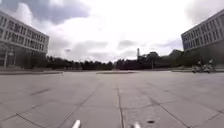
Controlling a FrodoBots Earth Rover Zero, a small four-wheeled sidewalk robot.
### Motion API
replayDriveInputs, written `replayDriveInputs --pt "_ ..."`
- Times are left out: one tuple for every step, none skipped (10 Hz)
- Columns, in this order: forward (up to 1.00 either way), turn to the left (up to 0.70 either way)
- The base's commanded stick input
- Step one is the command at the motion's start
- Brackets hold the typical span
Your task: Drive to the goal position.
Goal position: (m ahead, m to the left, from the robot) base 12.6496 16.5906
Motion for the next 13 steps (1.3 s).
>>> replayDriveInputs --pt "0.7 -0.01" --pt "0.7 -0.01" --pt "0.7 0.0" --pt "0.7 0.0" --pt "0.7 0.0" --pt "0.7 0.0" --pt "0.7 0.0" --pt "0.7 0.0" --pt "0.7 0.0" --pt "0.7 -0.04" --pt "0.7 -0.06" --pt "0.7 -0.03" --pt "0.7 0.0"
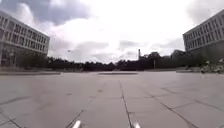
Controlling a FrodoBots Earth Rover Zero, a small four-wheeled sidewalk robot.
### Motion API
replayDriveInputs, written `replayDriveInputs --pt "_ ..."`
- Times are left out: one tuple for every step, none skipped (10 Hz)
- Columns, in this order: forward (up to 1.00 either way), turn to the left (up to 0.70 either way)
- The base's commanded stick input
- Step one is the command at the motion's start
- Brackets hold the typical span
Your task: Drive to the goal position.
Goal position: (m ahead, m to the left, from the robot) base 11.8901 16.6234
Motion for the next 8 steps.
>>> replayDriveInputs --pt "0.7 0.0" --pt "0.7 0.0" --pt "0.7 0.0" --pt "0.7 0.0" --pt "0.7 0.01" --pt "0.7 0.02" --pt "0.7 0.03" --pt "0.7 0.01"
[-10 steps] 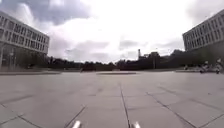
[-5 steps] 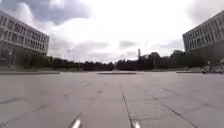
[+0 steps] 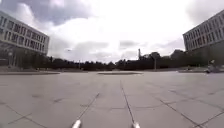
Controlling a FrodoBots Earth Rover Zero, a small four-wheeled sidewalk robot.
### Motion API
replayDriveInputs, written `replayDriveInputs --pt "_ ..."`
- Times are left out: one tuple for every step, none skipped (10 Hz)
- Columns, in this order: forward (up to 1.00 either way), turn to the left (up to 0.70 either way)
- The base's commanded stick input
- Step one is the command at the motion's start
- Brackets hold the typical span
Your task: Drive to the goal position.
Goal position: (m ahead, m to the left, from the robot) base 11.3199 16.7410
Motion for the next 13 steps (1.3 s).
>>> replayDriveInputs --pt "0.7 0.0" --pt "0.7 0.0" --pt "0.7 0.0" --pt "0.7 0.01" --pt "0.7 0.02" --pt "0.7 0.07" --pt "0.7 0.11" --pt "0.7 0.16" --pt "0.7 0.0" --pt "0.7 0.0" --pt "0.7 0.0" --pt "0.7 0.0" --pt "0.7 0.0"
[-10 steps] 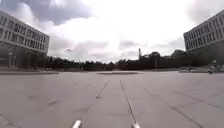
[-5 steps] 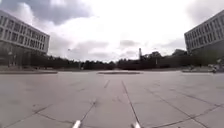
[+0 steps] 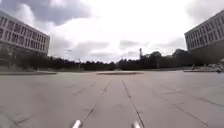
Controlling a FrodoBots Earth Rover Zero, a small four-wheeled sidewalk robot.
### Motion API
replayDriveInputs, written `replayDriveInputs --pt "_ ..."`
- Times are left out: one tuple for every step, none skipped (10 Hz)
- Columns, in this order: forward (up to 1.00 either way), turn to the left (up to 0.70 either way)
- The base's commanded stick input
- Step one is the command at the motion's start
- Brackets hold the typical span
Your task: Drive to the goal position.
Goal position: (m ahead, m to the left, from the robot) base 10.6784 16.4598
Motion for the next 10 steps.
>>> replayDriveInputs --pt "0.7 0.0" --pt "0.7 0.0" --pt "0.7 0.0" --pt "0.7 0.0" --pt "0.7 0.0" --pt "0.7 0.0" --pt "0.7 0.0" --pt "0.7 0.0" --pt "0.7 0.0" --pt "0.7 0.0"
